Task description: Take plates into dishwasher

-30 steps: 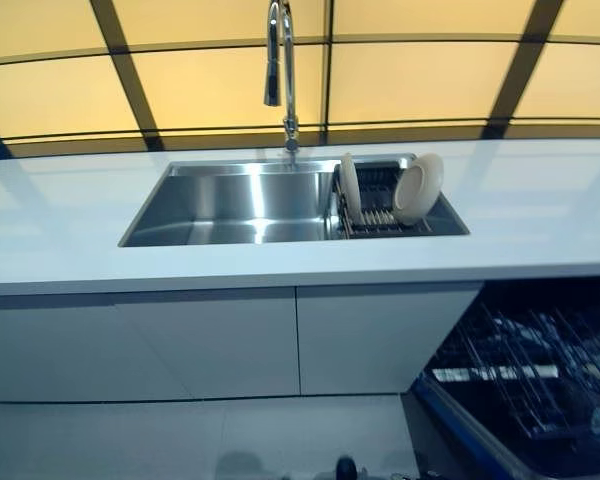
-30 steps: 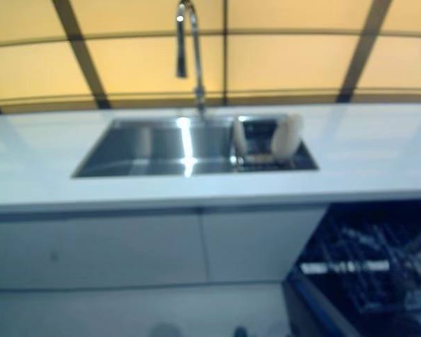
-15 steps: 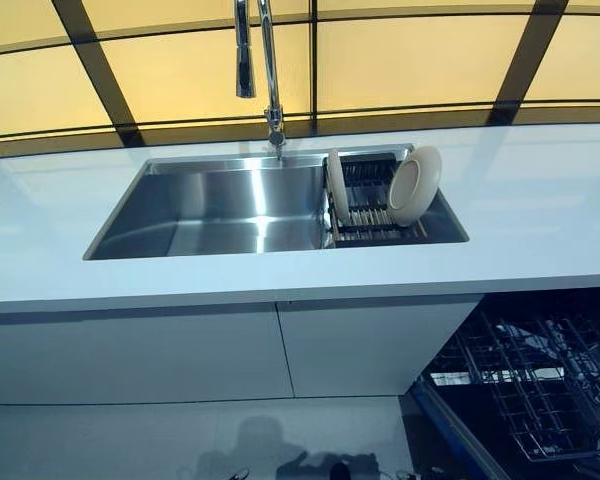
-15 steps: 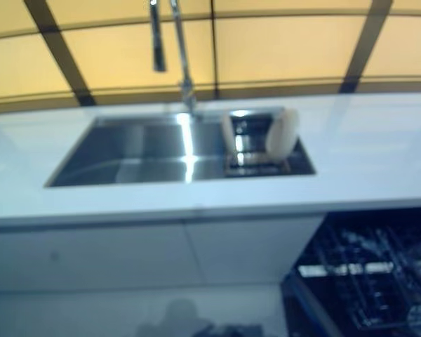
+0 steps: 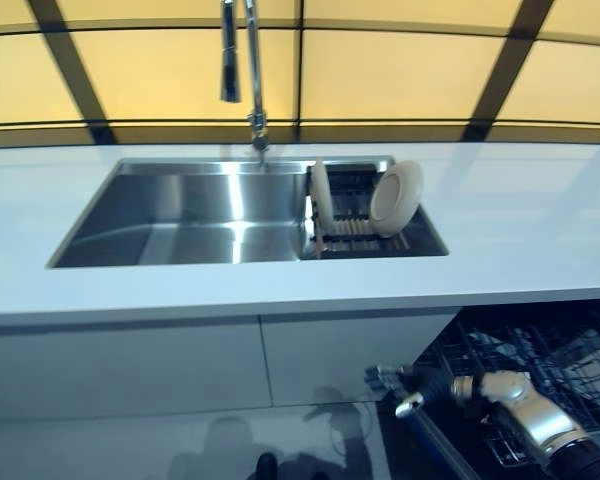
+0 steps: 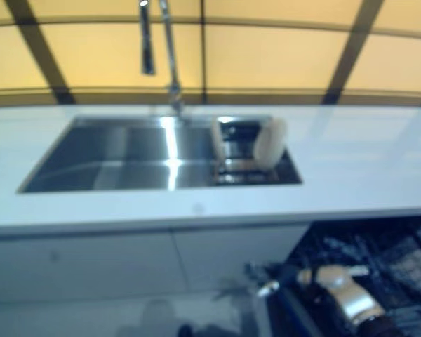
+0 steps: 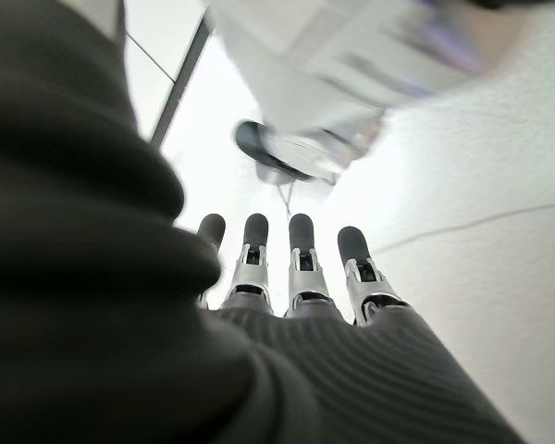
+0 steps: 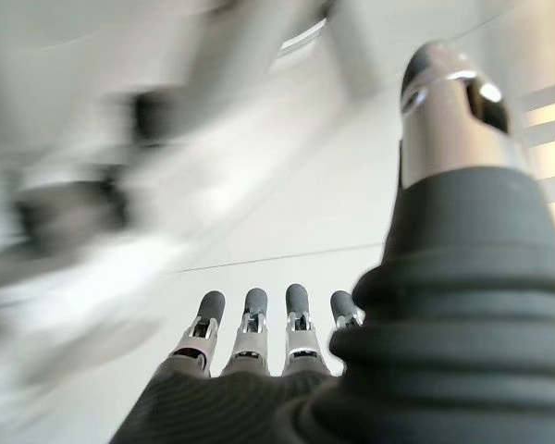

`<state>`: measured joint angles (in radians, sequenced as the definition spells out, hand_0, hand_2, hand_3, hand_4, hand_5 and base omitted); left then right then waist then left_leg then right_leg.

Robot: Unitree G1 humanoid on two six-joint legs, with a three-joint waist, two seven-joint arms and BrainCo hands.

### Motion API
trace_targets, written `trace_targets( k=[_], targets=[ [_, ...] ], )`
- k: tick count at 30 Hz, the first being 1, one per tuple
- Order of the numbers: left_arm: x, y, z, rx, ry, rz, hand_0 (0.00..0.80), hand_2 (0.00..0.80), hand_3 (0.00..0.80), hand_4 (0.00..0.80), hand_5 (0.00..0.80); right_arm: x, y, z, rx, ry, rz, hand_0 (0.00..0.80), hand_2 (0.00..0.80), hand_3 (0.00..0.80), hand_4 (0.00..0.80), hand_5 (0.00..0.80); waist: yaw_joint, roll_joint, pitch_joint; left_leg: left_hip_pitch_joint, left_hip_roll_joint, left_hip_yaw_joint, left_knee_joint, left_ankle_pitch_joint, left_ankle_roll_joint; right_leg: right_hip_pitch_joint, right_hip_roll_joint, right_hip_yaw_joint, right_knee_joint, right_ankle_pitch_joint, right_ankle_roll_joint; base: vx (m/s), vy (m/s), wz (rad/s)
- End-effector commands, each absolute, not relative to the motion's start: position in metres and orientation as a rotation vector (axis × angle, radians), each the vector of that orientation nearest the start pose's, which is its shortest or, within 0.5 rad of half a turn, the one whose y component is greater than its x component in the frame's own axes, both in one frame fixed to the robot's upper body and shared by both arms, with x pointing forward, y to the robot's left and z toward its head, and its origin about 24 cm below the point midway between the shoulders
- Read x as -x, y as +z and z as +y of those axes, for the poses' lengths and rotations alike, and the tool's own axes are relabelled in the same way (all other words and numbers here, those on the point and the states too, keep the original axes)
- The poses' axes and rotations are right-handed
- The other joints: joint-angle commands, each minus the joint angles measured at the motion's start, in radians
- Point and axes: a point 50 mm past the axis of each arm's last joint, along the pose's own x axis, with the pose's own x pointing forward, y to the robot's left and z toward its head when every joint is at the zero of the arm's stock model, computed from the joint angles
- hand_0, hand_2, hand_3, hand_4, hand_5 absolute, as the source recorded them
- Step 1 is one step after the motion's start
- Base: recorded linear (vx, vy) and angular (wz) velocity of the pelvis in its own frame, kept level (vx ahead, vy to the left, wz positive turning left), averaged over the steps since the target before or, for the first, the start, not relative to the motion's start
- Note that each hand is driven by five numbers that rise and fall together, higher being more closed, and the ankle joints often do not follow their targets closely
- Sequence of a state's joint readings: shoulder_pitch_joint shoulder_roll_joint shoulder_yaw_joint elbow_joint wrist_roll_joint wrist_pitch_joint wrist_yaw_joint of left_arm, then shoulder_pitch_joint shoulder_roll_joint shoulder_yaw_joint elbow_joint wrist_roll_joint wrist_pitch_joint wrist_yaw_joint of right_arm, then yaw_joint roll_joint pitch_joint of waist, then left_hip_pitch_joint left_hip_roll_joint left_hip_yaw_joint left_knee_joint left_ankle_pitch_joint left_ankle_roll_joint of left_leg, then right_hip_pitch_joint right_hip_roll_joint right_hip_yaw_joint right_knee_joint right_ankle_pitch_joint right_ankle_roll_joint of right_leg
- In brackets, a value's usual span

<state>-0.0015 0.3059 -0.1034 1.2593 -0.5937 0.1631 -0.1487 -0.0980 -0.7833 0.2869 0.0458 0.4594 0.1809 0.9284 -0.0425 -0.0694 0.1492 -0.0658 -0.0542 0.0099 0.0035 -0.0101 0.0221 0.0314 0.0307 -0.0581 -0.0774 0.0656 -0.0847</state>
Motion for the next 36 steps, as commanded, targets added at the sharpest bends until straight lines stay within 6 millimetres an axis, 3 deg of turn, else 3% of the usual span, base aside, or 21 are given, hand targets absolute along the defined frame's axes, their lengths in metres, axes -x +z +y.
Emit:
trace_targets(
  k=[1, 3, 7, 10, 11, 16, 20, 21, 22, 25, 27, 30, 32, 34, 35, 36],
  targets=[
    [-0.071, -0.157, 0.264, 0.296, 0.355, 1.290, 0.000, 0.000, 0.000, 0.000, 0.000, -0.243, 0.087, -0.195, 0.015, 1.271, 0.238, 0.000, 0.000, 0.000, 0.000, 0.000, 0.002, 0.010, -0.077, 0.044, -0.007, 0.007, -0.089, 0.056, 0.025, 0.026, -0.024, 0.022, 0.066, -0.083, 0.070, 0.128, 0.038, -0.23],
    [-0.068, -0.158, 0.263, 0.291, 0.337, 1.304, 0.000, 0.000, 0.000, 0.000, 0.000, -0.259, 0.112, -0.192, -0.135, 1.272, 0.091, 0.000, 0.000, 0.000, 0.000, 0.000, 0.008, 0.013, -0.093, 0.051, -0.007, 0.009, -0.085, 0.046, 0.030, 0.029, -0.025, 0.022, 0.057, -0.085, 0.071, 0.124, 0.026, -0.23],
    [-0.058, -0.161, 0.257, 0.279, 0.305, 1.348, 0.000, 0.000, 0.000, 0.000, 0.000, -0.280, 0.139, -0.188, -0.317, 1.173, -0.128, 0.000, 0.000, 0.000, 0.000, 0.000, 0.023, 0.016, -0.108, 0.061, -0.006, 0.004, -0.080, 0.029, 0.036, 0.047, -0.029, 0.023, 0.039, -0.086, 0.075, 0.085, 0.002, 0.07],
    [-0.051, -0.164, 0.253, 0.277, 0.294, 1.369, 0.000, 0.000, 0.000, 0.000, 0.000, -0.290, 0.158, -0.197, -0.473, 1.064, -0.285, 0.000, 0.000, 0.000, 0.000, 0.000, 0.026, 0.016, -0.113, 0.071, -0.004, 0.003, -0.079, 0.019, 0.037, 0.057, -0.030, 0.023, 0.042, -0.093, 0.075, 0.069, -0.008, 0.25],
    [-0.048, -0.165, 0.251, 0.273, 0.282, 1.379, 0.000, 0.000, 0.000, 0.000, 0.000, -0.298, 0.169, -0.206, -0.608, 0.990, -0.374, 0.000, 0.000, 0.000, 0.000, 0.000, 0.029, 0.016, -0.116, 0.074, -0.004, 0.001, -0.070, 0.010, 0.037, 0.063, -0.030, 0.023, 0.046, -0.099, 0.075, 0.061, -0.010, 0.13],
    [-0.048, -0.167, 0.244, 0.254, 0.253, 1.393, 0.000, 0.000, 0.000, 0.000, 0.000, -0.310, 0.191, -0.236, -0.841, 0.787, -0.558, 0.000, 0.000, 0.000, 0.000, 0.000, 0.039, 0.021, -0.124, 0.087, -0.005, -0.005, -0.049, -0.013, 0.038, 0.079, -0.032, 0.016, 0.049, -0.107, 0.075, 0.066, -0.017, 0.04],
    [-0.047, -0.167, 0.243, 0.239, 0.248, 1.400, 0.000, 0.000, 0.000, 0.000, 0.000, -0.320, 0.197, -0.268, -0.805, 0.545, -0.557, 0.000, 0.000, 0.000, 0.000, 0.000, 0.046, 0.022, -0.128, 0.099, -0.004, -0.012, -0.040, -0.023, 0.033, 0.085, -0.033, 0.012, 0.050, -0.109, 0.073, 0.080, -0.013, -0.02],
    [-0.046, -0.167, 0.243, 0.237, 0.252, 1.402, 0.000, 0.000, 0.000, 0.000, 0.000, -0.324, 0.198, -0.291, -0.756, 0.382, -0.537, 0.000, 0.000, 0.000, 0.000, 0.000, 0.048, 0.022, -0.132, 0.106, -0.005, -0.015, -0.037, -0.027, 0.031, 0.089, -0.033, 0.011, 0.048, -0.108, 0.072, 0.086, -0.001, 0.01],
    [-0.047, -0.167, 0.243, 0.239, 0.252, 1.401, 0.000, 0.000, 0.000, 0.000, 0.000, -0.325, 0.199, -0.295, -0.746, 0.350, -0.532, 0.000, 0.000, 0.000, 0.000, 0.000, 0.049, 0.023, -0.131, 0.108, -0.005, -0.016, -0.036, -0.028, 0.030, 0.091, -0.033, 0.012, 0.046, -0.108, 0.071, 0.113, 0.004, 0.03],
    [-0.043, -0.168, 0.242, 0.251, 0.260, 1.401, 0.000, 0.000, 0.000, 0.000, 0.000, -0.324, 0.209, -0.336, -0.675, 0.034, -0.530, 0.000, 0.000, 0.000, 0.000, 0.000, 0.050, 0.027, -0.132, 0.124, -0.002, -0.003, -0.027, -0.043, 0.029, 0.096, -0.039, 0.005, 0.039, -0.105, 0.072, 0.115, 0.035, 0.00],
    [-0.042, -0.168, 0.241, 0.253, 0.257, 1.404, 0.000, 0.000, 0.000, 0.000, 0.000, -0.324, 0.213, -0.343, -0.645, -0.044, -0.531, 0.000, 0.000, 0.000, 0.000, 0.000, 0.052, 0.030, -0.130, 0.129, -0.004, 0.000, -0.023, -0.050, 0.034, 0.096, -0.042, 0.001, 0.052, -0.112, 0.073, 0.094, 0.055, -0.03],
    [-0.044, -0.166, 0.248, 0.217, 0.238, 1.418, 0.000, 0.000, 0.000, 0.000, 0.000, -0.325, 0.217, -0.353, -0.572, -0.230, -0.502, 0.000, 0.000, 0.000, 0.000, 0.000, 0.046, 0.040, -0.112, 0.144, -0.016, 0.000, -0.028, -0.047, 0.064, 0.027, -0.057, -0.042, 0.269, -0.128, 0.097, 0.093, 0.093, -0.07],
    [-0.051, -0.162, 0.259, 0.186, 0.238, 1.401, 0.000, 0.000, 0.000, 0.000, 0.000, -0.321, 0.222, -0.362, -0.451, -0.370, -0.497, 0.000, 0.000, 0.000, 0.000, 0.000, 0.039, 0.047, -0.051, 0.172, -0.034, -0.009, -0.048, -0.027, 0.080, -0.164, -0.100, -0.048, 0.599, -0.029, 0.149, -0.043, 0.083, -0.32],
    [-0.056, -0.159, 0.265, 0.193, 0.272, 1.372, 0.000, 0.000, 0.000, 0.000, 0.000, -0.322, 0.227, -0.364, -0.398, -0.423, -0.490, 0.000, 0.000, 0.000, 0.000, 0.000, 0.047, 0.054, -0.030, 0.188, -0.025, 0.002, -0.071, -0.011, 0.071, -0.185, -0.117, -0.058, 0.530, 0.005, 0.155, -0.018, -0.056, -0.16],
    [-0.066, -0.156, 0.271, 0.215, 0.299, 1.331, 0.000, 0.000, 0.000, 0.000, 0.000, -0.327, 0.235, -0.359, -0.312, -0.455, -0.485, 0.000, 0.000, 0.000, 0.000, 0.000, 0.061, 0.060, -0.017, 0.183, 0.003, 0.025, -0.072, -0.006, 0.054, -0.158, -0.117, -0.077, 0.332, -0.019, 0.145, -0.012, -0.126, -0.11],
    [-0.069, -0.155, 0.272, 0.220, 0.306, 1.321, 0.000, 0.000, 0.000, 0.000, 0.000, -0.329, 0.237, -0.358, -0.302, -0.452, -0.486, 0.000, 0.000, 0.000, 0.000, 0.000, 0.063, 0.063, -0.013, 0.181, 0.009, 0.030, -0.070, -0.007, 0.052, -0.150, -0.113, -0.077, 0.302, -0.019, 0.141, -0.017, -0.255, -0.40]
  ],
)
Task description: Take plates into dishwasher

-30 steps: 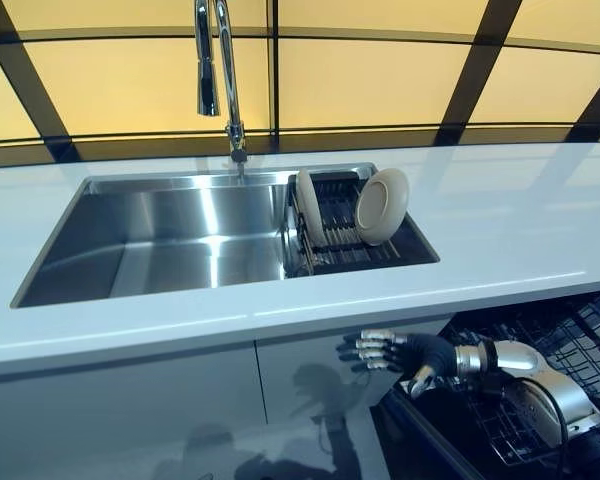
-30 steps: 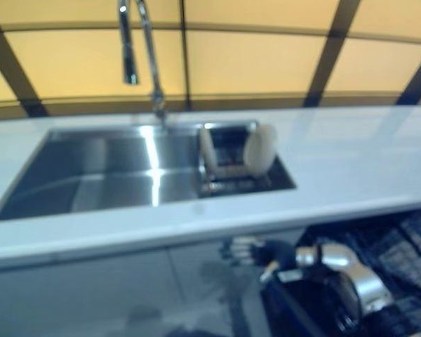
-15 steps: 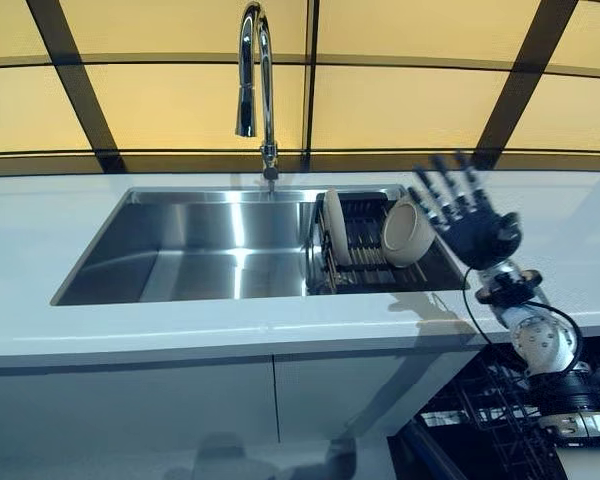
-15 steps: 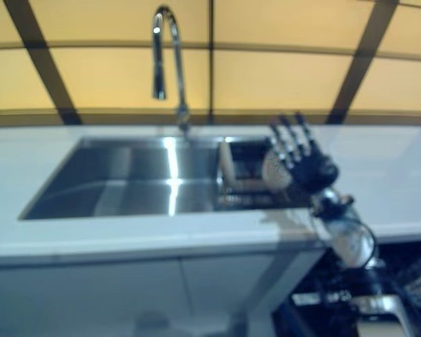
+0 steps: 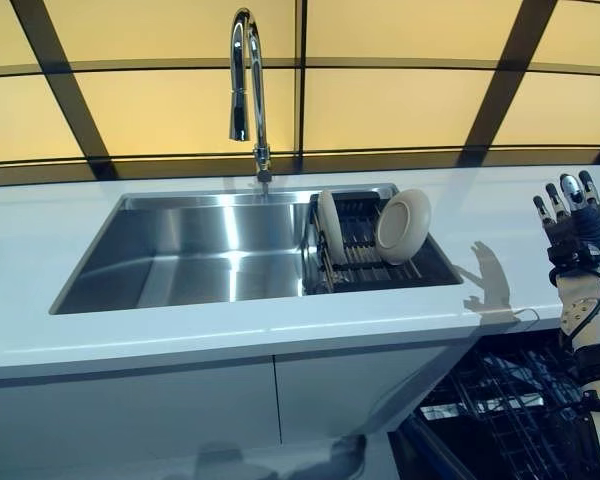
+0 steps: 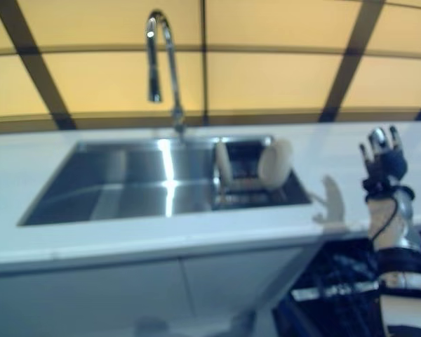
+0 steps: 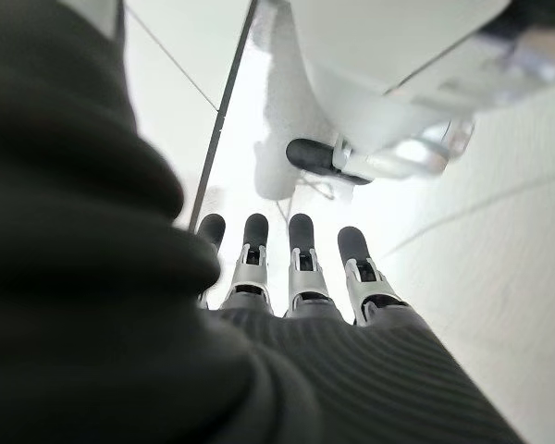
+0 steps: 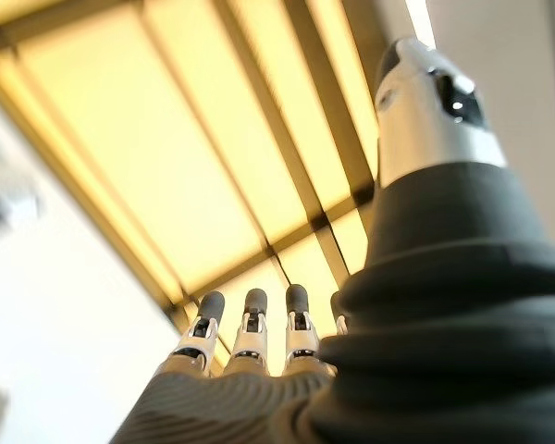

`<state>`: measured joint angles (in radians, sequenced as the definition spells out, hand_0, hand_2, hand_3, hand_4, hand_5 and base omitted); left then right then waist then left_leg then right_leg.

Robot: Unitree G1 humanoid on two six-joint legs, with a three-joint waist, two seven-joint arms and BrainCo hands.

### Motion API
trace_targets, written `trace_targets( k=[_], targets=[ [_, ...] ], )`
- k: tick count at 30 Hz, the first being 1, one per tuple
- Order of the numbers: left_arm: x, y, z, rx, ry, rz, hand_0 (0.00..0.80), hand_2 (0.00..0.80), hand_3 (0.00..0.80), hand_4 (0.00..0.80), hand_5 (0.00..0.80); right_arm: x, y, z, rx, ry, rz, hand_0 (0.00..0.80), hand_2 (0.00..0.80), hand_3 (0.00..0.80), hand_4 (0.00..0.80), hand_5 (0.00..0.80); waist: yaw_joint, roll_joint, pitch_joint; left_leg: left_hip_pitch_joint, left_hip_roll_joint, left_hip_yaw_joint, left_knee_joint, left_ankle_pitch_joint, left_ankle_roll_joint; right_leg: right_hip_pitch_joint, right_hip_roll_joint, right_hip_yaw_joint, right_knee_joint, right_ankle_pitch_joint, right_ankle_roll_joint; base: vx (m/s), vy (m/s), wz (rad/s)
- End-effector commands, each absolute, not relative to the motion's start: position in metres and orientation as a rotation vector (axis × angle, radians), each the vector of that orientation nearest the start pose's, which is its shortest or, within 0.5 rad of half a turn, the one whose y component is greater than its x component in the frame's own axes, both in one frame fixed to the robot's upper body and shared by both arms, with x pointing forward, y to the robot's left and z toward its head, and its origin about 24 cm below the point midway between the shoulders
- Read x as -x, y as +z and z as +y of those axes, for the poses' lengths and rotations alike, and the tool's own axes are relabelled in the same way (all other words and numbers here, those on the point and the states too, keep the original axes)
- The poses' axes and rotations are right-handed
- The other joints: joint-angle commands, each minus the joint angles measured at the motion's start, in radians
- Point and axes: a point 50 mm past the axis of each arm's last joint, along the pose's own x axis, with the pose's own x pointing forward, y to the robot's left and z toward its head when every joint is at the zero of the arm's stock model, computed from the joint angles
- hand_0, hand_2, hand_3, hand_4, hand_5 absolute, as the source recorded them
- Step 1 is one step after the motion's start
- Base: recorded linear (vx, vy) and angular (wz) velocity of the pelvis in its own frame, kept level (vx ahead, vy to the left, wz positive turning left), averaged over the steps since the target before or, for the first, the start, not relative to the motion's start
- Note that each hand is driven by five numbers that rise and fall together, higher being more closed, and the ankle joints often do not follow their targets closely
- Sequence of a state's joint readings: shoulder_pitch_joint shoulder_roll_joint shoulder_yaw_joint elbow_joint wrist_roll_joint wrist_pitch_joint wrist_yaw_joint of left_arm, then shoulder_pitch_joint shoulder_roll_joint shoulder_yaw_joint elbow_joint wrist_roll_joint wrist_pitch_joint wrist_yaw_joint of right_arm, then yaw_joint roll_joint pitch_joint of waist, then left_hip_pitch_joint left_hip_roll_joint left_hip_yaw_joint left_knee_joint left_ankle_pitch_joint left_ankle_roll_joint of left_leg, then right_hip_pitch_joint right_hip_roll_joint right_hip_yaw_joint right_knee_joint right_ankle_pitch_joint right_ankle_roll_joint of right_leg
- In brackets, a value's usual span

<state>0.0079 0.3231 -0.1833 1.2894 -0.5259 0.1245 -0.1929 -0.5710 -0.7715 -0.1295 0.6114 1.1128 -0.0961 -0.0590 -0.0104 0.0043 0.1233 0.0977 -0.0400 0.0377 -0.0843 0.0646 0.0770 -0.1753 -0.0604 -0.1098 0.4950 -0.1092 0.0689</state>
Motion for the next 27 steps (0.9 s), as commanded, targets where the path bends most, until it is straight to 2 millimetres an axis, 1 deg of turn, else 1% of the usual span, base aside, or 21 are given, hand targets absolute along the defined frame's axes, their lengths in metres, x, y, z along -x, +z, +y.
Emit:
trace_targets(
  k=[1, 2, 4, 5, 6, 7, 8, 9, 10, 11, 12, 15, 16, 20, 24, 27],
  targets=[
    [-0.090, -0.150, 0.275, 0.256, 0.343, 1.259, 0.000, 0.000, 0.000, 0.000, 0.000, -0.338, 0.247, -0.349, -0.229, -0.419, -0.455, 0.000, 0.000, 0.000, 0.000, 0.000, 0.034, -0.019, 0.022, -0.018, 0.006, 0.005, 0.039, -0.085, -0.007, 0.091, 0.007, 0.001, -0.341, 0.118, -0.035, 0.001, -0.241, -0.50],
    [-0.099, -0.148, 0.274, 0.286, 0.367, 1.226, 0.000, 0.000, 0.000, 0.000, 0.000, -0.340, 0.253, -0.347, -0.169, -0.446, -0.447, 0.000, 0.000, 0.000, 0.000, 0.000, 0.034, -0.024, 0.026, -0.032, 0.012, 0.011, 0.043, -0.080, -0.015, 0.106, 0.016, 0.003, -0.373, 0.119, -0.042, 0.016, -0.287, -0.43],
    [-0.107, -0.149, 0.266, 0.329, 0.375, 1.197, 0.000, 0.000, 0.000, 0.000, 0.000, -0.344, 0.261, -0.347, -0.046, -0.483, -0.400, 0.000, 0.000, 0.000, 0.000, 0.000, 0.039, -0.042, 0.026, -0.049, 0.026, 0.027, 0.060, -0.079, -0.030, 0.141, 0.024, -0.004, -0.448, 0.133, -0.051, 0.071, -0.224, -0.11],
    [-0.106, -0.150, 0.264, 0.328, 0.368, 1.198, 0.000, 0.000, 0.000, 0.000, 0.000, -0.345, 0.262, -0.348, -0.004, -0.491, -0.373, 0.000, 0.000, 0.000, 0.000, 0.000, 0.043, -0.052, 0.025, -0.054, 0.029, 0.030, 0.081, -0.089, -0.032, 0.157, 0.026, -0.004, -0.479, 0.140, -0.055, 0.157, -0.222, -0.04],
    [-0.100, -0.152, 0.260, 0.336, 0.374, 1.208, 0.000, 0.000, 0.000, 0.000, 0.000, -0.347, 0.263, -0.349, 0.033, -0.492, -0.341, 0.000, 0.000, 0.000, 0.000, 0.000, 0.050, -0.068, 0.022, -0.067, 0.027, 0.033, 0.140, -0.112, -0.036, 0.177, 0.025, -0.005, -0.508, 0.146, -0.062, 0.177, -0.162, 0.05],
    [-0.094, -0.155, 0.259, 0.342, 0.380, 1.221, 0.000, 0.000, 0.000, 0.000, 0.000, -0.349, 0.262, -0.347, 0.072, -0.494, -0.309, 0.000, 0.000, 0.000, 0.000, 0.000, 0.055, -0.077, 0.024, -0.097, 0.022, 0.038, 0.238, -0.115, -0.044, 0.192, 0.024, -0.007, -0.519, 0.146, -0.069, 0.157, -0.111, 0.11],
    [-0.092, -0.155, 0.258, 0.342, 0.381, 1.226, 0.000, 0.000, 0.000, 0.000, 0.000, -0.350, 0.261, -0.346, 0.087, -0.492, -0.294, 0.000, 0.000, 0.000, 0.000, 0.000, 0.057, -0.079, 0.025, -0.110, 0.021, 0.038, 0.271, -0.112, -0.047, 0.197, 0.025, -0.008, -0.521, 0.145, -0.071, 0.138, -0.059, 0.07],
    [-0.086, -0.157, 0.256, 0.331, 0.359, 1.249, 0.000, 0.000, 0.000, 0.000, 0.000, -0.351, 0.257, -0.346, 0.108, -0.501, -0.254, 0.000, 0.000, 0.000, 0.000, 0.000, 0.063, -0.079, 0.036, -0.148, 0.012, 0.030, 0.302, -0.074, -0.067, 0.223, 0.031, -0.016, -0.535, 0.151, -0.078, 0.109, -0.014, 0.03],
    [-0.083, -0.158, 0.255, 0.323, 0.344, 1.261, 0.000, 0.000, 0.000, 0.000, 0.000, -0.352, 0.254, -0.345, 0.120, -0.505, -0.240, 0.000, 0.000, 0.000, 0.000, 0.000, 0.063, -0.077, 0.038, -0.145, 0.010, 0.029, 0.263, -0.078, -0.067, 0.227, 0.031, -0.019, -0.538, 0.154, -0.076, 0.182, 0.049, 0.21],
    [-0.078, -0.159, 0.253, 0.310, 0.326, 1.286, 0.000, 0.000, 0.000, 0.000, 0.000, -0.354, 0.250, -0.343, 0.126, -0.483, -0.212, 0.000, 0.000, 0.000, 0.000, 0.000, 0.058, -0.071, 0.031, -0.103, 0.010, 0.022, 0.169, -0.091, -0.054, 0.234, 0.027, -0.017, -0.555, 0.164, -0.072, 0.162, 0.094, 0.33],
    [-0.079, -0.159, 0.252, 0.307, 0.320, 1.289, 0.000, 0.000, 0.000, 0.000, 0.000, -0.356, 0.247, -0.340, 0.122, -0.464, -0.199, 0.000, 0.000, 0.000, 0.000, 0.000, 0.055, -0.067, 0.027, -0.088, 0.008, 0.019, 0.130, -0.085, -0.052, 0.236, 0.023, -0.020, -0.566, 0.170, -0.067, 0.158, 0.115, 0.27],
    [-0.092, -0.157, 0.253, 0.295, 0.323, 1.260, 0.000, 0.000, 0.000, 0.000, 0.000, -0.358, 0.240, -0.336, 0.154, -0.447, -0.165, 0.000, 0.000, 0.000, 0.000, 0.000, 0.051, -0.053, 0.033, -0.064, 0.006, 0.034, 0.064, -0.073, -0.046, 0.213, 0.006, -0.025, -0.580, 0.197, -0.042, 0.044, 0.096, 0.04],
    [-0.097, -0.155, 0.255, 0.292, 0.332, 1.243, 0.000, 0.000, 0.000, 0.000, 0.000, -0.360, 0.240, -0.335, 0.161, -0.440, -0.163, 0.000, 0.000, 0.000, 0.000, 0.000, 0.051, -0.045, 0.037, -0.050, 0.008, 0.038, 0.022, -0.068, -0.041, 0.197, 0.001, -0.035, -0.580, 0.199, -0.033, 0.004, 0.085, -0.01],
    [-0.102, -0.151, 0.265, 0.278, 0.355, 1.217, 0.000, 0.000, 0.000, 0.000, 0.000, -0.363, 0.236, -0.327, 0.218, -0.396, -0.131, 0.000, 0.000, 0.000, 0.000, 0.000, 0.043, -0.039, 0.039, -0.050, 0.003, 0.032, -0.003, -0.075, -0.030, 0.172, 0.001, -0.036, -0.571, 0.193, -0.023, 0.024, 0.038, -0.05],
    [-0.099, -0.150, 0.270, 0.282, 0.374, 1.215, 0.000, 0.000, 0.000, 0.000, 0.000, -0.364, 0.232, -0.326, 0.259, -0.373, -0.080, 0.000, 0.000, 0.000, 0.000, 0.000, 0.043, -0.044, 0.029, -0.055, 0.004, 0.031, -0.003, -0.081, -0.029, 0.175, 0.002, -0.037, -0.582, 0.188, -0.023, 0.048, -0.014, 0.01],
    [-0.094, -0.151, 0.271, 0.275, 0.367, 1.226, 0.000, 0.000, 0.000, 0.000, 0.000, -0.366, 0.230, -0.325, 0.247, -0.359, -0.050, 0.000, 0.000, 0.000, 0.000, 0.000, 0.047, -0.046, 0.027, -0.061, 0.007, 0.031, -0.003, -0.082, -0.032, 0.172, 0.003, -0.036, -0.582, 0.182, -0.026, 0.032, -0.053, 0.01]
  ],
)
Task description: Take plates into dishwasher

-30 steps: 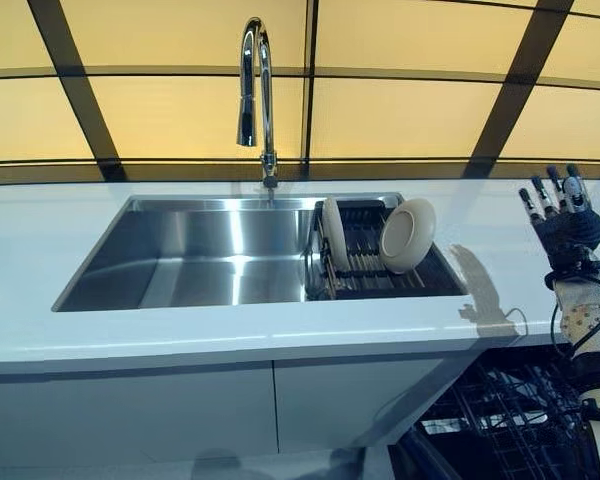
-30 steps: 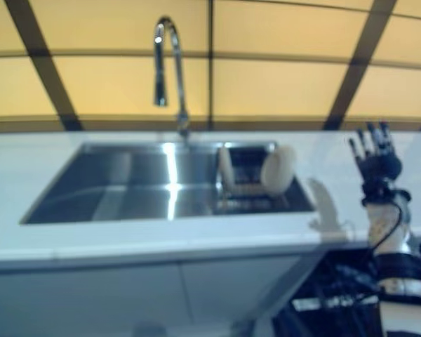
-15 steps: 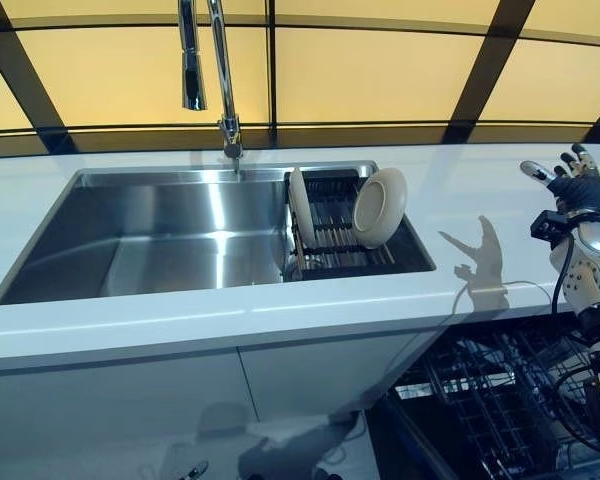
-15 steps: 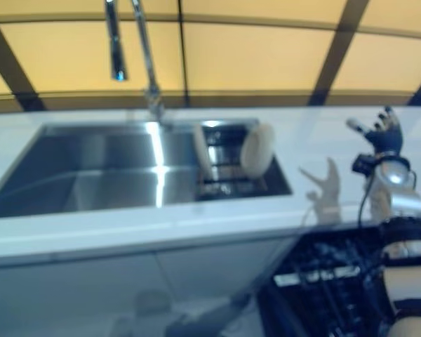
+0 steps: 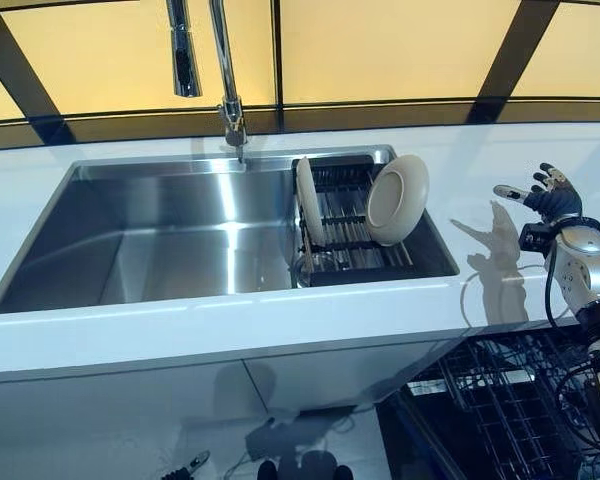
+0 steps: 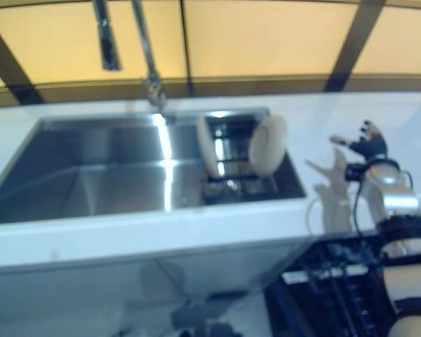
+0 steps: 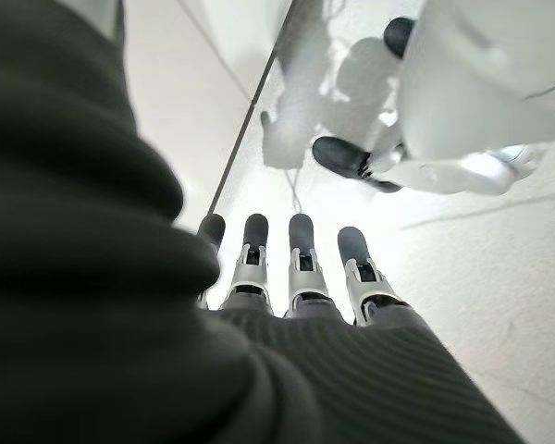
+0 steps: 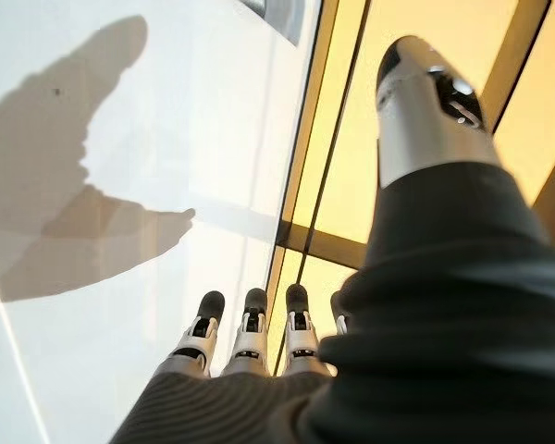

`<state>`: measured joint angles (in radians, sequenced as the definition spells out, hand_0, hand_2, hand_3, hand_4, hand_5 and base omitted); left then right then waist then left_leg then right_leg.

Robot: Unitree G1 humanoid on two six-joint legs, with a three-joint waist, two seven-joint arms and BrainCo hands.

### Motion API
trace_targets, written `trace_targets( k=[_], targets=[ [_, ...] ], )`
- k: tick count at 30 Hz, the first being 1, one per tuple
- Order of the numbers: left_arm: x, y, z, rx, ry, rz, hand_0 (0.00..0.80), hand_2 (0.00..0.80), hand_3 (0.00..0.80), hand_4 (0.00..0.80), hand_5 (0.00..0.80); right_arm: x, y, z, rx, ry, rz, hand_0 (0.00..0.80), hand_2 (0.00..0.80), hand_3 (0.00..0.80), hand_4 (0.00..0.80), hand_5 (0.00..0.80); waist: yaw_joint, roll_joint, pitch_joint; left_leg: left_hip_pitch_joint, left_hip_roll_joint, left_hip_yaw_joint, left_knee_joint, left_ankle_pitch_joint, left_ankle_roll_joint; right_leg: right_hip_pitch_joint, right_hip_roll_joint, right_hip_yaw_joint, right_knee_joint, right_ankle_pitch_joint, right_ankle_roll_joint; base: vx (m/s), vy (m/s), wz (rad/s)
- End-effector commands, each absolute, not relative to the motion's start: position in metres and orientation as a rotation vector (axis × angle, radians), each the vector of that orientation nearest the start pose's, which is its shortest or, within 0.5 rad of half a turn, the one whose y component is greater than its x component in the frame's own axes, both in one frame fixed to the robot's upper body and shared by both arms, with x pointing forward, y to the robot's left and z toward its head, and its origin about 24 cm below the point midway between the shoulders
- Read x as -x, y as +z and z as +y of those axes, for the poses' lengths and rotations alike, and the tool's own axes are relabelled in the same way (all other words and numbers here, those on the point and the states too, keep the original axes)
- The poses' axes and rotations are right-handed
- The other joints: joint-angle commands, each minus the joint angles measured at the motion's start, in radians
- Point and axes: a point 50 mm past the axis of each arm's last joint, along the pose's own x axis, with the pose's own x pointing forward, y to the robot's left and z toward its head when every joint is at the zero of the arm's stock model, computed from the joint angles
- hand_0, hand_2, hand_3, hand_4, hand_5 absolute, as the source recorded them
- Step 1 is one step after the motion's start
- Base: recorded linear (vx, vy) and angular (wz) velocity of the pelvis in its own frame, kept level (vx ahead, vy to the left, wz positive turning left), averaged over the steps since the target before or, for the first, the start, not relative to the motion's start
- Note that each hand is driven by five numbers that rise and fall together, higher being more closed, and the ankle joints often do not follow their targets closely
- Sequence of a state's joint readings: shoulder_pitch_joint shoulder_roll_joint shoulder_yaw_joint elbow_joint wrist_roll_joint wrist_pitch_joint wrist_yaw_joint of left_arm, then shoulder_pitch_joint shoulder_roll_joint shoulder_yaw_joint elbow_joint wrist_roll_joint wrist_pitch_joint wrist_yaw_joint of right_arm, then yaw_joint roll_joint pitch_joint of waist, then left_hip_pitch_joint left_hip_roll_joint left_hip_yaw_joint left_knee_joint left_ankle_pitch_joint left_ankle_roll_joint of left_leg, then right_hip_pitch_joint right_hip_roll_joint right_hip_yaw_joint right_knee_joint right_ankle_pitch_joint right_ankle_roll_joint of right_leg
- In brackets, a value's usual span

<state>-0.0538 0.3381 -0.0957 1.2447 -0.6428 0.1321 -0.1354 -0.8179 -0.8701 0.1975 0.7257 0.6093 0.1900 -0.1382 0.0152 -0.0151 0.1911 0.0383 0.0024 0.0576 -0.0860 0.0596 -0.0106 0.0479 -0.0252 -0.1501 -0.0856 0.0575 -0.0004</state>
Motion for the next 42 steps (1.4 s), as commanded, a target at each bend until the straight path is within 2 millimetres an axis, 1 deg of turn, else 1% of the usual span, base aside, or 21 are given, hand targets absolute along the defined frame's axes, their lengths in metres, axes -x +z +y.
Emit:
trace_targets(
  k=[1, 4, 7, 12, 16, 22, 27, 28, 32, 33, 34, 35, 39, 42],
  targets=[
    [-0.093, -0.151, 0.270, 0.275, 0.363, 1.230, 0.000, 0.000, 0.000, 0.000, 0.000, -0.367, 0.229, -0.324, 0.243, -0.357, -0.048, 0.000, 0.000, 0.000, 0.000, 0.000, 0.023, -0.027, -0.040, -0.004, -0.034, 0.010, -0.001, -0.077, 0.054, -0.052, -0.032, 0.004, -0.002, 0.014, 0.042, 0.019, -0.050, 0.00],
    [-0.085, -0.154, 0.267, 0.279, 0.345, 1.253, 0.000, 0.000, 0.000, 0.000, 0.000, -0.370, 0.232, -0.317, 0.211, -0.344, -0.061, 0.000, 0.000, 0.000, 0.000, 0.000, 0.024, -0.025, -0.035, -0.013, -0.030, 0.010, -0.001, -0.073, 0.046, -0.056, -0.030, 0.004, -0.002, 0.009, 0.039, 0.018, -0.039, 0.01],
    [-0.084, -0.156, 0.262, 0.297, 0.328, 1.256, 0.000, 0.000, 0.000, 0.000, 0.000, -0.373, 0.234, -0.307, 0.189, -0.309, -0.067, 0.000, 0.000, 0.000, 0.000, 0.000, 0.023, -0.023, -0.029, -0.024, -0.029, 0.010, -0.001, -0.068, 0.041, -0.062, -0.029, 0.005, -0.002, 0.008, 0.037, 0.000, 0.000, 0.00],
    [-0.083, -0.156, 0.261, 0.292, 0.309, 1.265, 0.000, 0.000, 0.000, 0.000, 0.000, -0.372, 0.244, -0.306, 0.178, -0.300, -0.098, 0.000, 0.000, 0.000, 0.000, 0.000, 0.025, -0.028, -0.014, -0.050, -0.027, 0.004, -0.001, -0.058, 0.033, -0.080, -0.028, 0.001, -0.002, 0.008, 0.038, -0.014, -0.038, 0.00],
    [-0.086, -0.155, 0.262, 0.295, 0.311, 1.254, 0.000, 0.000, 0.000, 0.000, 0.000, -0.373, 0.254, -0.302, 0.183, -0.276, -0.117, 0.000, 0.000, 0.000, 0.000, 0.000, 0.023, -0.028, -0.005, -0.070, -0.023, 0.011, -0.001, -0.052, 0.029, -0.099, -0.027, -0.001, -0.002, 0.009, 0.039, -0.036, -0.034, 0.00],
    [-0.089, -0.154, 0.261, 0.300, 0.308, 1.239, 0.000, 0.000, 0.000, 0.000, 0.000, -0.375, 0.260, -0.295, 0.180, -0.248, -0.130, 0.000, 0.000, 0.000, 0.000, 0.000, 0.021, -0.021, 0.008, -0.084, -0.019, 0.015, -0.001, -0.044, 0.023, -0.110, -0.026, -0.003, -0.002, 0.008, 0.035, -0.008, -0.006, 0.00],
    [-0.089, -0.155, 0.260, 0.303, 0.305, 1.240, 0.000, 0.000, 0.000, 0.000, 0.000, -0.376, 0.261, -0.292, 0.179, -0.241, -0.133, 0.000, 0.000, 0.000, 0.000, 0.000, 0.021, -0.020, 0.010, -0.085, -0.019, 0.014, -0.001, -0.042, 0.022, -0.111, -0.026, -0.004, -0.002, 0.008, 0.034, 0.000, 0.000, 0.00],
    [-0.088, -0.155, 0.258, 0.306, 0.299, 1.241, 0.000, 0.000, 0.000, 0.000, 0.000, -0.377, 0.264, -0.288, 0.179, -0.231, -0.141, 0.000, 0.000, 0.000, 0.000, 0.000, 0.021, -0.018, 0.014, -0.089, -0.018, 0.015, -0.001, -0.041, 0.019, -0.113, -0.026, -0.005, -0.002, 0.006, 0.033, 0.000, 0.000, 0.00],
    [-0.088, -0.155, 0.258, 0.306, 0.299, 1.241, 0.000, 0.000, 0.000, 0.000, 0.000, -0.377, 0.264, -0.288, 0.179, -0.231, -0.141, 0.000, 0.000, 0.000, 0.000, 0.000, 0.021, -0.018, 0.014, -0.089, -0.018, 0.015, -0.001, -0.041, 0.019, -0.113, -0.026, -0.005, -0.002, 0.006, 0.033, -0.004, 0.000, -0.01],
    [-0.088, -0.156, 0.255, 0.315, 0.291, 1.245, 0.000, 0.000, 0.000, 0.000, 0.000, -0.378, 0.271, -0.282, 0.163, -0.212, -0.163, 0.000, 0.000, 0.000, 0.000, 0.000, 0.023, -0.015, 0.020, -0.099, -0.017, 0.014, -0.001, -0.038, 0.017, -0.120, -0.025, -0.005, -0.002, 0.006, 0.031, -0.039, -0.007, -0.04],
    [-0.088, -0.157, 0.253, 0.322, 0.288, 1.246, 0.000, 0.000, 0.000, 0.000, 0.000, -0.380, 0.281, -0.272, 0.123, -0.176, -0.203, 0.000, 0.000, 0.000, 0.000, 0.000, 0.026, -0.013, 0.026, -0.111, -0.017, 0.008, -0.001, -0.034, 0.015, -0.128, -0.024, -0.007, -0.002, 0.005, 0.029, -0.043, -0.010, -0.05],
    [-0.090, -0.156, 0.253, 0.329, 0.293, 1.242, 0.000, 0.000, 0.000, 0.000, 0.000, -0.381, 0.285, -0.265, 0.124, -0.160, -0.212, 0.000, 0.000, 0.000, 0.000, 0.000, 0.026, -0.014, 0.026, -0.115, -0.018, 0.007, -0.001, -0.032, 0.014, -0.131, -0.024, -0.008, -0.002, 0.006, 0.029, 0.000, 0.000, 0.00],
    [-0.089, -0.157, 0.251, 0.340, 0.295, 1.236, 0.000, 0.000, 0.000, 0.000, 0.000, -0.382, 0.288, -0.256, 0.116, -0.131, -0.222, 0.000, 0.000, 0.000, 0.000, 0.000, 0.026, -0.011, 0.024, -0.113, -0.018, 0.007, -0.001, -0.032, 0.012, -0.128, -0.024, -0.009, -0.002, 0.003, 0.028, 0.004, 0.005, 0.01],
    [-0.089, -0.157, 0.250, 0.342, 0.293, 1.233, 0.000, 0.000, 0.000, 0.000, 0.000, -0.383, 0.295, -0.247, 0.116, -0.112, -0.240, 0.000, 0.000, 0.000, 0.000, 0.000, 0.029, -0.008, 0.024, -0.114, -0.020, 0.004, -0.001, -0.031, 0.012, -0.127, -0.025, -0.009, -0.002, 0.003, 0.027, 0.000, 0.000, 0.00]
  ],
)
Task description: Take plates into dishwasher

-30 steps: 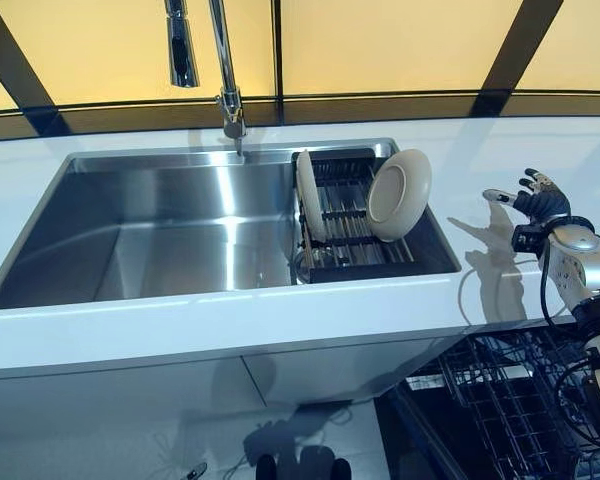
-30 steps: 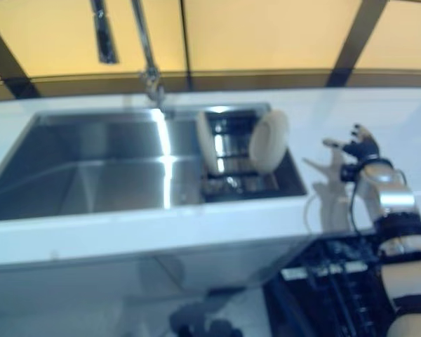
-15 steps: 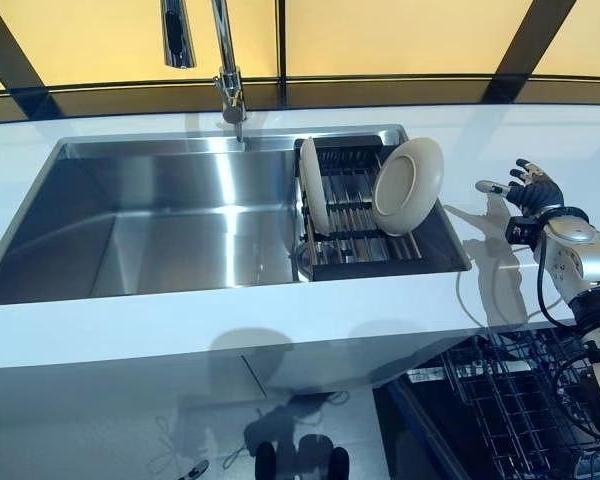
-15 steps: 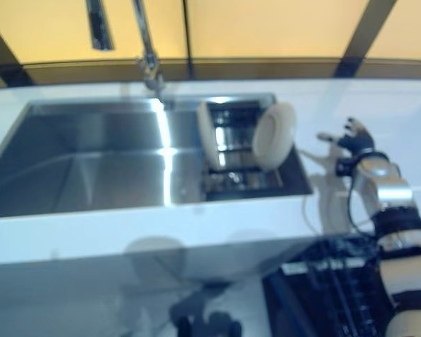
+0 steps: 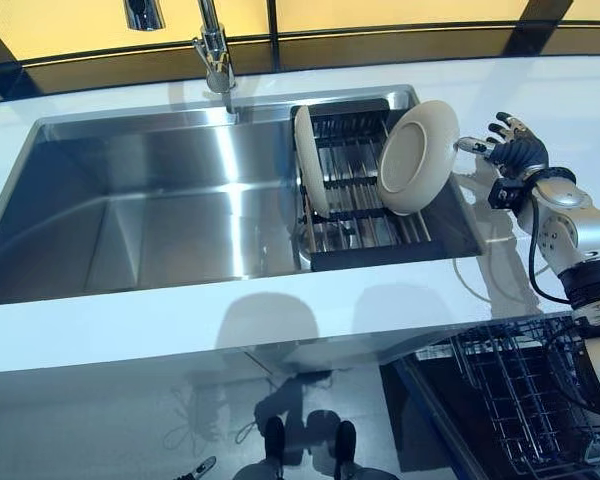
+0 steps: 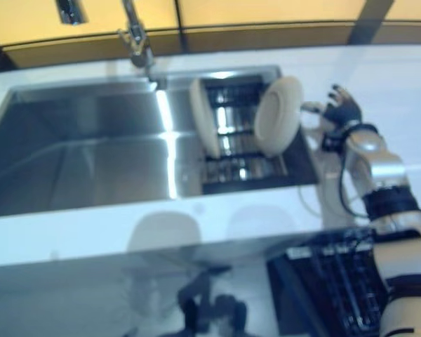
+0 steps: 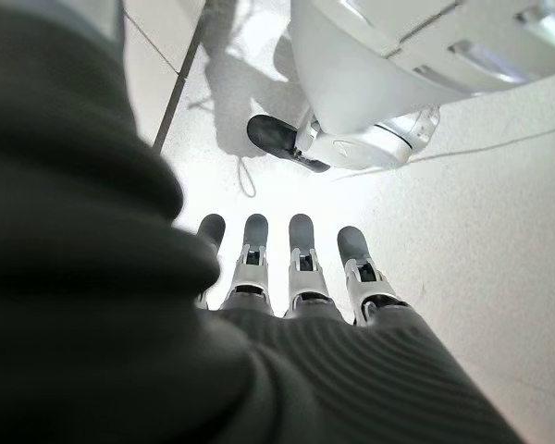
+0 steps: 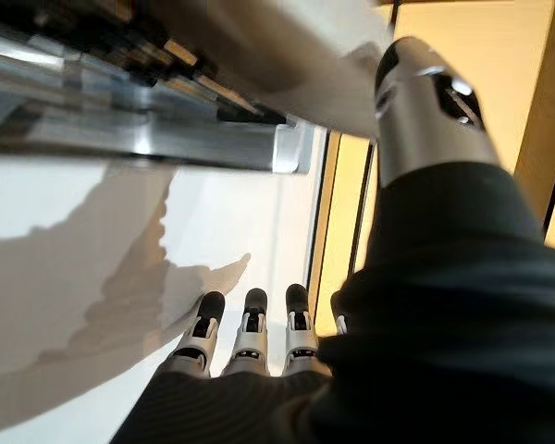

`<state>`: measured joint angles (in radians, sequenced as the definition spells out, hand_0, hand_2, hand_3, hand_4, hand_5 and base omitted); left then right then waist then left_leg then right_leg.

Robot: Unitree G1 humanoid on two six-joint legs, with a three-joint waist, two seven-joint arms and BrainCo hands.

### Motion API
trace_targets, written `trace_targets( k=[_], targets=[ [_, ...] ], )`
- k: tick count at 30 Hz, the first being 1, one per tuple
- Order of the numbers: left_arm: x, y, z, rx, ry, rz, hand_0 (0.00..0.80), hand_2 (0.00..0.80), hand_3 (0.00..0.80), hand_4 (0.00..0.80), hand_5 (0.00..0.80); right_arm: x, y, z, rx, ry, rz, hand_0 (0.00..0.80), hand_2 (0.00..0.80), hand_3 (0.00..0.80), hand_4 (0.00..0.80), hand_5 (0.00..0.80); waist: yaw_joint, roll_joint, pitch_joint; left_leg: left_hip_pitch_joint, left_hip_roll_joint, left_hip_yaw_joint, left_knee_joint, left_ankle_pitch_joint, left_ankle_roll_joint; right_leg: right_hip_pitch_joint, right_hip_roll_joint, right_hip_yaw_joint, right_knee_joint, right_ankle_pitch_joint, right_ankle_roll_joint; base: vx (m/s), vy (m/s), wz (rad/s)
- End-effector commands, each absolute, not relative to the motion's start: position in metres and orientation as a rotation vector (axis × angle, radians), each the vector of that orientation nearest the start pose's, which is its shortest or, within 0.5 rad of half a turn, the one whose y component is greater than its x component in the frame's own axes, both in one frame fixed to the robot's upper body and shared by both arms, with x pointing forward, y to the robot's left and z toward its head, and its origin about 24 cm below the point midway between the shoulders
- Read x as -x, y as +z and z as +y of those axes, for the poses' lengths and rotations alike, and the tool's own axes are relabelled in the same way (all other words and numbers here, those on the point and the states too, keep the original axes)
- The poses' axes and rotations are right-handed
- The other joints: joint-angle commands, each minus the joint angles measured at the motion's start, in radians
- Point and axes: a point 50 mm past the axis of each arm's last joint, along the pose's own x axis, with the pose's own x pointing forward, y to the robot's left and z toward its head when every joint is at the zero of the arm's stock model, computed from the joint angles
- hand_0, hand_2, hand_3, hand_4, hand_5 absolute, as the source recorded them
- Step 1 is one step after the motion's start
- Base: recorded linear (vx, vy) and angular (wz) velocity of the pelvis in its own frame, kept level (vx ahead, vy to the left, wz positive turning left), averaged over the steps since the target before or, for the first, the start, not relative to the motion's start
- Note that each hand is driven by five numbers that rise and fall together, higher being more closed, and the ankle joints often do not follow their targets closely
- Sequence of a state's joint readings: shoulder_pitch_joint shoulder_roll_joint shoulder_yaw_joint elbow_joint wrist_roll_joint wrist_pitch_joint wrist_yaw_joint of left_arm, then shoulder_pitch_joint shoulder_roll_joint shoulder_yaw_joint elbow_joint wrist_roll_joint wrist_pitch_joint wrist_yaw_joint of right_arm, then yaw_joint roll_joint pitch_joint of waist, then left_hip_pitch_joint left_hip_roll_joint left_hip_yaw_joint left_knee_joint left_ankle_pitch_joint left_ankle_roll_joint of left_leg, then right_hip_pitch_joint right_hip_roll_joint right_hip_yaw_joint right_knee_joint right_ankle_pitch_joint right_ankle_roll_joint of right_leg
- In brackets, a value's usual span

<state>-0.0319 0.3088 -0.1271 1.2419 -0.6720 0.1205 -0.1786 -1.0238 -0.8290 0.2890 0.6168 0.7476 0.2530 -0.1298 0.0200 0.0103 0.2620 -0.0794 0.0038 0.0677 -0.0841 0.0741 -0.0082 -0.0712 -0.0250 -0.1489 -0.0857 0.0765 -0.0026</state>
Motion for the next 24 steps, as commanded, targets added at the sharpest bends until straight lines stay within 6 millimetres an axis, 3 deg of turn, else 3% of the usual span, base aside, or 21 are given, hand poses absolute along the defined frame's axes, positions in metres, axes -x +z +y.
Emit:
trace_targets(
  k=[1, 10, 24],
  targets=[
    [-0.090, -0.157, 0.250, 0.343, 0.292, 1.232, 0.000, 0.000, 0.000, 0.000, 0.000, -0.383, 0.297, -0.244, 0.116, -0.108, -0.245, 0.000, 0.000, 0.000, 0.000, 0.000, 0.024, -0.033, -0.050, -0.003, -0.023, -0.007, -0.003, -0.041, 0.011, -0.014, -0.026, -0.010, -0.002, -0.013, 0.028, 0.000, 0.000, 0.00],
    [-0.091, -0.157, 0.247, 0.354, 0.287, 1.231, 0.000, 0.000, 0.000, 0.000, 0.000, -0.385, 0.304, -0.230, 0.137, -0.075, -0.257, 0.000, 0.000, 0.000, 0.000, 0.000, 0.029, -0.033, -0.054, -0.004, -0.025, -0.010, -0.003, -0.040, 0.012, -0.014, -0.028, -0.012, -0.002, -0.012, 0.030, 0.000, 0.000, 0.00],
    [-0.090, -0.157, 0.248, 0.351, 0.295, 1.220, 0.000, 0.000, 0.000, 0.000, 0.000, -0.388, 0.298, -0.230, 0.150, -0.078, -0.221, 0.000, 0.000, 0.000, 0.000, 0.000, 0.038, -0.034, -0.048, -0.005, -0.025, -0.010, -0.003, -0.039, 0.011, -0.012, -0.030, -0.016, -0.002, -0.011, 0.034, -0.001, 0.001, 0.01]
  ],
)
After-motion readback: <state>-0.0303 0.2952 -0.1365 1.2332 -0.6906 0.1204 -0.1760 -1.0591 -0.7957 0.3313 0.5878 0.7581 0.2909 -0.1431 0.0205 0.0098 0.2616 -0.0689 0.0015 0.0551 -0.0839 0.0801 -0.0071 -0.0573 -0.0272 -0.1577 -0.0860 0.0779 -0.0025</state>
